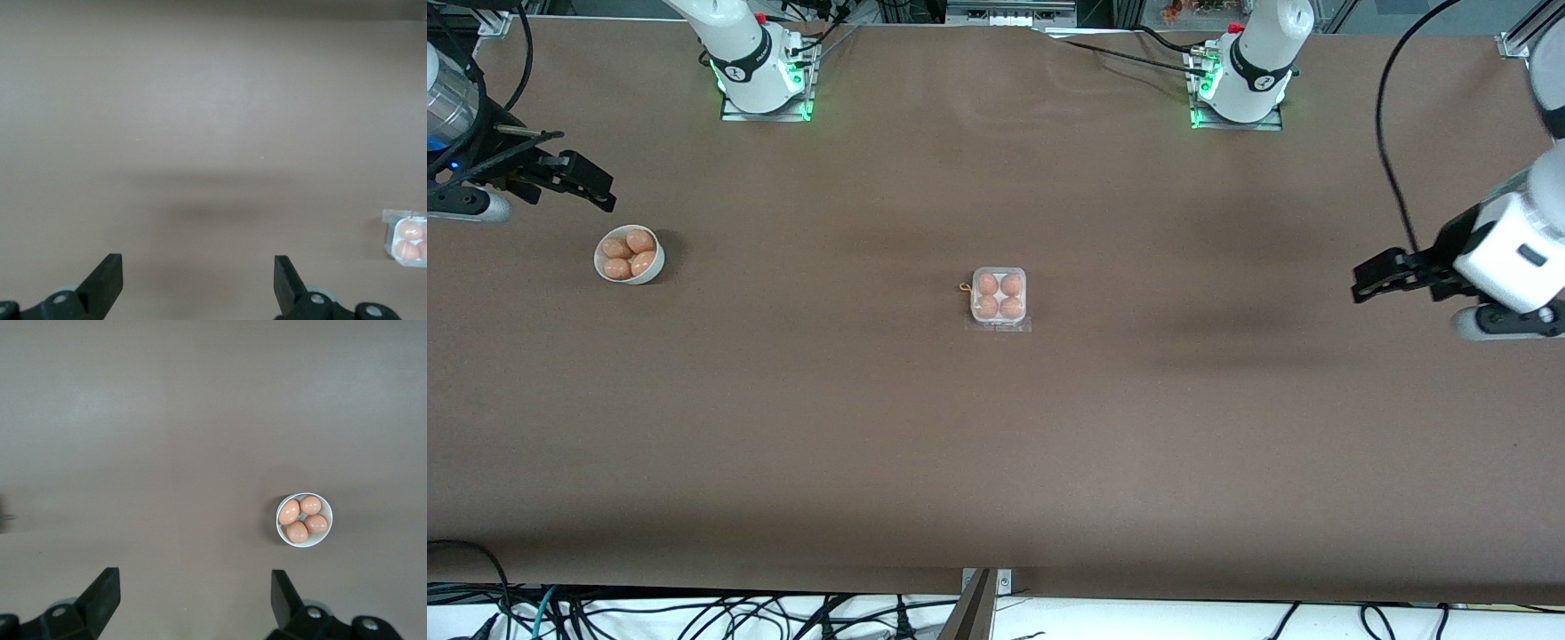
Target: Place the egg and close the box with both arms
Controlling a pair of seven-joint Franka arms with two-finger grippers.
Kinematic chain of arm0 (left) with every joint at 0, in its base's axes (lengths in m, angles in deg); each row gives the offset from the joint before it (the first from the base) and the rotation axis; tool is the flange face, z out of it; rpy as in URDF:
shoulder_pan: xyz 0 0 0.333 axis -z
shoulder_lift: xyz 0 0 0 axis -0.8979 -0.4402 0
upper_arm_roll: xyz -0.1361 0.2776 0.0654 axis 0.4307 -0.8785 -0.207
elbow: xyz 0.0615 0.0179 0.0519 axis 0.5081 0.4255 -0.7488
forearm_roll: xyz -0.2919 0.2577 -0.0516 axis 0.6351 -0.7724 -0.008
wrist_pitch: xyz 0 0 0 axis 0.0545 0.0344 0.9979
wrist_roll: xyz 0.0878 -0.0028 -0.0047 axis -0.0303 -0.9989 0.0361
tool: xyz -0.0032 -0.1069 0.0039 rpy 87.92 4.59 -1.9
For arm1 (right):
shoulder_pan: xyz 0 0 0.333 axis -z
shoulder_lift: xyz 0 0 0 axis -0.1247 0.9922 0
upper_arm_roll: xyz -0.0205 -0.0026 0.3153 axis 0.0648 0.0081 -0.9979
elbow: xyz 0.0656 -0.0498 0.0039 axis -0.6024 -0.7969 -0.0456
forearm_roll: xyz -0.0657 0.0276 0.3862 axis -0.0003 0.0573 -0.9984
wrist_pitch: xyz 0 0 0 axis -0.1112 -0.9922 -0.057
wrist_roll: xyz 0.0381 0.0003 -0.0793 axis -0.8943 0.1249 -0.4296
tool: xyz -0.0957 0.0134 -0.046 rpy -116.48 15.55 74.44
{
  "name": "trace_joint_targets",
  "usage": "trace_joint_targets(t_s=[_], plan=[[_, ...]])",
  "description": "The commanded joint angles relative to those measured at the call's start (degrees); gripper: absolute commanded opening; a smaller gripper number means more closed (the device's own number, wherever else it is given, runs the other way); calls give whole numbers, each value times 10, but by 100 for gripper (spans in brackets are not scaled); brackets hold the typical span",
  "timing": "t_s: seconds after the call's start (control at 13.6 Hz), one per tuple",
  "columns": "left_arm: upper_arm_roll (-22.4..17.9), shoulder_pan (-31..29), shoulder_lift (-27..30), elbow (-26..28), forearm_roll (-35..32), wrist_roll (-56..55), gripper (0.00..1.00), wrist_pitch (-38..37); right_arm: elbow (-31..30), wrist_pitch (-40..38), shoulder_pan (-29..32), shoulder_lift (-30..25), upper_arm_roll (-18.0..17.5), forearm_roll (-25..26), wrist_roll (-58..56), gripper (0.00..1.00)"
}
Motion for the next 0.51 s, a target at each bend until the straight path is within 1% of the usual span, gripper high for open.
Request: trace_joint_targets(t_s=[0.0,0.07,0.22,0.44], plan=[[9,-9,64,99,-38,20,100,13,11,-10,2,2,-1,-6,-4,100],[9,-8,79,123,-41,22,100,15,11,-10,2,2,-1,-6,-2,100],[10,-10,101,147,-33,25,100,16,11,-10,2,2,-1,-6,-1,100],[10,-11,142,208,-20,38,100,46,11,-10,2,2,-1,-6,-1,100]])
